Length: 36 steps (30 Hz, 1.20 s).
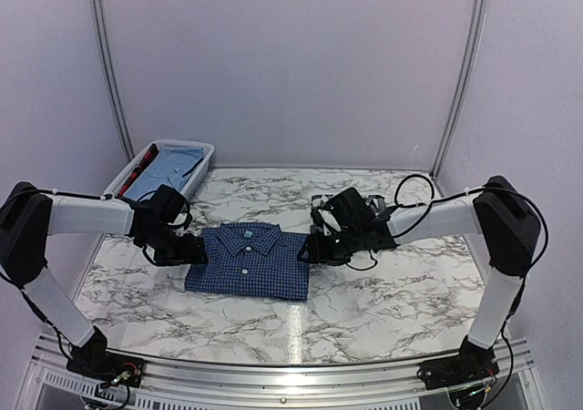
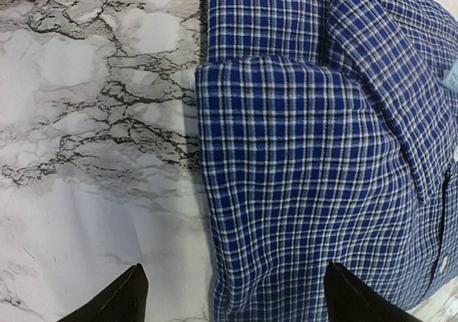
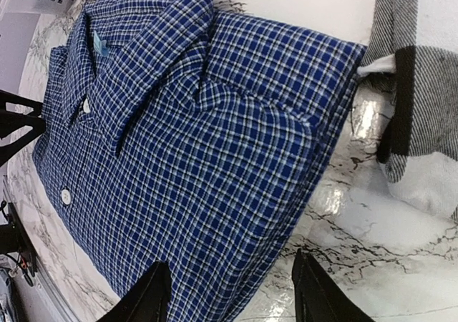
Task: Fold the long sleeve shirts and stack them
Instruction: Pick up the square-folded shirt from the center of the board.
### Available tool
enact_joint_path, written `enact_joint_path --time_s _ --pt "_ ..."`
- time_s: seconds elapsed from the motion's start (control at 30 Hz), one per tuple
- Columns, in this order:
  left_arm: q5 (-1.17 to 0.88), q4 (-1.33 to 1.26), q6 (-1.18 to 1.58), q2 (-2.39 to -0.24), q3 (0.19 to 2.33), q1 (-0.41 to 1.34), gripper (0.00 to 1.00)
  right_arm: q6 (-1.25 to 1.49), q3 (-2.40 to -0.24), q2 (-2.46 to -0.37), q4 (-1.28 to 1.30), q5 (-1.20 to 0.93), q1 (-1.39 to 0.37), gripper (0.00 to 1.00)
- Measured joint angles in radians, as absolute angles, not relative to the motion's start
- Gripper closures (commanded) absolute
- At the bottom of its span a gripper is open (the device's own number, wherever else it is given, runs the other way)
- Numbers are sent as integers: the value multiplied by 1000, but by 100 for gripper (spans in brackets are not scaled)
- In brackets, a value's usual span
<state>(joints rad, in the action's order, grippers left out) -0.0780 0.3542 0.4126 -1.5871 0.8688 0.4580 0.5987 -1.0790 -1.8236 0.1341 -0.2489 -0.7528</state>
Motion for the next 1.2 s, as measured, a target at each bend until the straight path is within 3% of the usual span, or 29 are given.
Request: enact_joint_path --time_s 0.3,0.53,0.63,0.87,1.03,1.2 --pt "-94 294 407 -1657 892 450 20 639 -1041 -1850 75 -211 -753 52" --pt "-78 265 420 -1696 920 450 39 653 -1042 -1886 34 -197 -757 56" --pt "-74 252 431 -1703 921 460 43 655 -1053 -1897 30 -193 -766 60" --pt "-64 232 478 -1724 932 499 71 662 -1104 -1941 29 -188 -791 76" --pt "-57 229 517 -1734 936 510 100 662 -1129 -1950 52 -172 -794 99" --pt "-40 233 546 -1728 936 526 100 649 -1192 -1956 122 -131 -801 100"
